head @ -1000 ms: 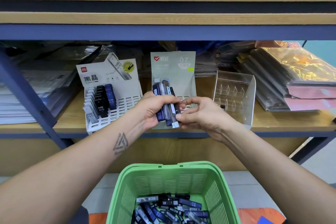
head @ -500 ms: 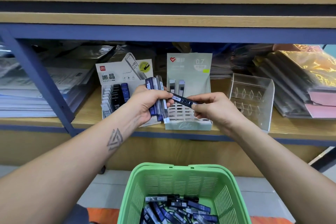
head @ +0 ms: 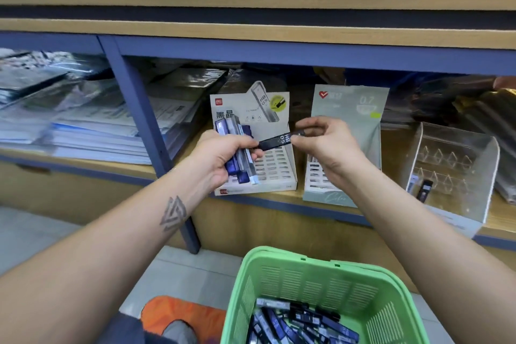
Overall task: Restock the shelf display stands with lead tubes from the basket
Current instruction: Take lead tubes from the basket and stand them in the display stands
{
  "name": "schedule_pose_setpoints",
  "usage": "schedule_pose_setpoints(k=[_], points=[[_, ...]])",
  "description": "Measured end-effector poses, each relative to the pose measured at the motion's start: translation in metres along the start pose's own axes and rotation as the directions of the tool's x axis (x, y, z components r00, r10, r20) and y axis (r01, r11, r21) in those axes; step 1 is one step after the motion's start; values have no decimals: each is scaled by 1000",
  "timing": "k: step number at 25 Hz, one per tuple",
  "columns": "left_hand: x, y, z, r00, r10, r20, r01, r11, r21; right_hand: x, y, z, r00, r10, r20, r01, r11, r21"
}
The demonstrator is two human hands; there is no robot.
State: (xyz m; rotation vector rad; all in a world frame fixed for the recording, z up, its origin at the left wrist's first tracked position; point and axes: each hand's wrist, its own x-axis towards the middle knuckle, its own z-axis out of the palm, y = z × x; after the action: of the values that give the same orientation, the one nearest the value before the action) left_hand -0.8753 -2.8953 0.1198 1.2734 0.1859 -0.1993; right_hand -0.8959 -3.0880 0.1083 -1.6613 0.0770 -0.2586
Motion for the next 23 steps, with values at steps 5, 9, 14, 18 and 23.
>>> schedule_pose_setpoints(k=[5,9,14,18,23], points=[[9,22,-48,988,-121,-92,118,992,-43,16,-7,38,985,-147,86,163,960,-229],[6,27,-67,969,-230,-88,225,972,-61,19,-3,64,946,-264,190,323,814,-482],[2,29,-74,962,-272,-42,266,958,-106,18,3,88,908,-313,278,418,723,-550],[6,28,-75,965,-263,-7,262,963,-67,21,7,94,911,-285,298,411,678,-609],[5,29,-70,964,-262,33,263,964,-33,25,7,98,875,-251,414,471,643,-604]])
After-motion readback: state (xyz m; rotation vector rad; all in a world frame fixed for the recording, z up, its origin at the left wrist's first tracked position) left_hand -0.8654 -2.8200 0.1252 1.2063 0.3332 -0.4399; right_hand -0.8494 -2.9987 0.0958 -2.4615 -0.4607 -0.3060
